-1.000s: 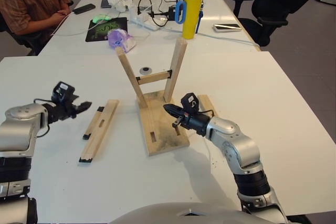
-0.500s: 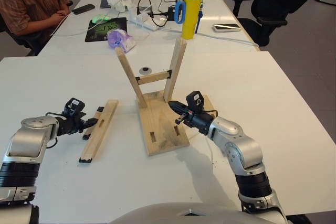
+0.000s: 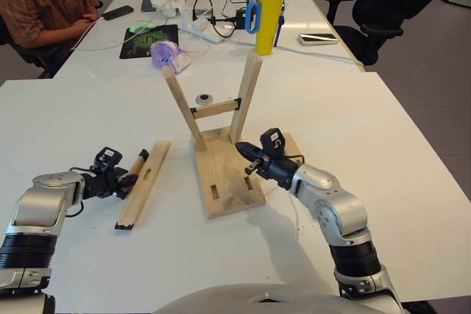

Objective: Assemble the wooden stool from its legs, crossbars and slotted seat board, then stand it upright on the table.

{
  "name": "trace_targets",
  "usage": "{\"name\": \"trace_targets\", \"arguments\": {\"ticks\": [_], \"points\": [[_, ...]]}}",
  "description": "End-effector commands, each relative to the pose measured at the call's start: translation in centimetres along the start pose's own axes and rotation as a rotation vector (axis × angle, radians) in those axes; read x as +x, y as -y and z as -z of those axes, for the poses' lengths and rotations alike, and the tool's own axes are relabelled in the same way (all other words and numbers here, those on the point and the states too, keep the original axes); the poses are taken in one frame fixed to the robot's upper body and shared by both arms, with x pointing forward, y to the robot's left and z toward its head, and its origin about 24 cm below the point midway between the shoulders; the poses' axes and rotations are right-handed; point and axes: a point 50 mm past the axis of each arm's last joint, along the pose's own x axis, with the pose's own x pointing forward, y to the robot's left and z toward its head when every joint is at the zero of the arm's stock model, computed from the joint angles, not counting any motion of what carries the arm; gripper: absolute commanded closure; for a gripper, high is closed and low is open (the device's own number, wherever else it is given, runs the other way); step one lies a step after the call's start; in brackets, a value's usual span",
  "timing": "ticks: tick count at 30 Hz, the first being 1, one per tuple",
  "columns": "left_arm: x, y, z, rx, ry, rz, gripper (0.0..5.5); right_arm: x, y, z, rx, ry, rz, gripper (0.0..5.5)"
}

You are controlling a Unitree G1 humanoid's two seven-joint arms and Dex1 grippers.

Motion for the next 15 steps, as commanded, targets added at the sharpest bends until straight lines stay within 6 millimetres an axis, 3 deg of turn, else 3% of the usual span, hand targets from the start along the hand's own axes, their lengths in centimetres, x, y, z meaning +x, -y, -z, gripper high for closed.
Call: {"name": "trace_targets", "arguments": {"ticks": [1,6,11,13,15], "points": [[0.2,0.4,0.8,-0.023,-0.02,0.009,3.96,0.1,-0.1,-0.1,-0.024,0.001,0.01,5.5],[0.2,0.3,0.2,-0.01,-0.005,0.01,4.54,0.2,0.0,-0.3,-0.057,0.016,0.031,5.5],[0.5,-0.3,-1.7,0.016,0.075,-0.027,5.09,0.2,0.0,-0.5,-0.041,0.079,0.043,5.5],[0.4,-1.1,-3.7,0.011,0.169,-0.026,5.09,-0.6,0.0,-1.0,0.095,0.14,-0.029,5.2],[-0.9,-1.8,-7.1,-0.013,0.34,0.004,5.09,-1.7,0.6,-2.0,0.146,0.192,-0.062,4.91]]}}
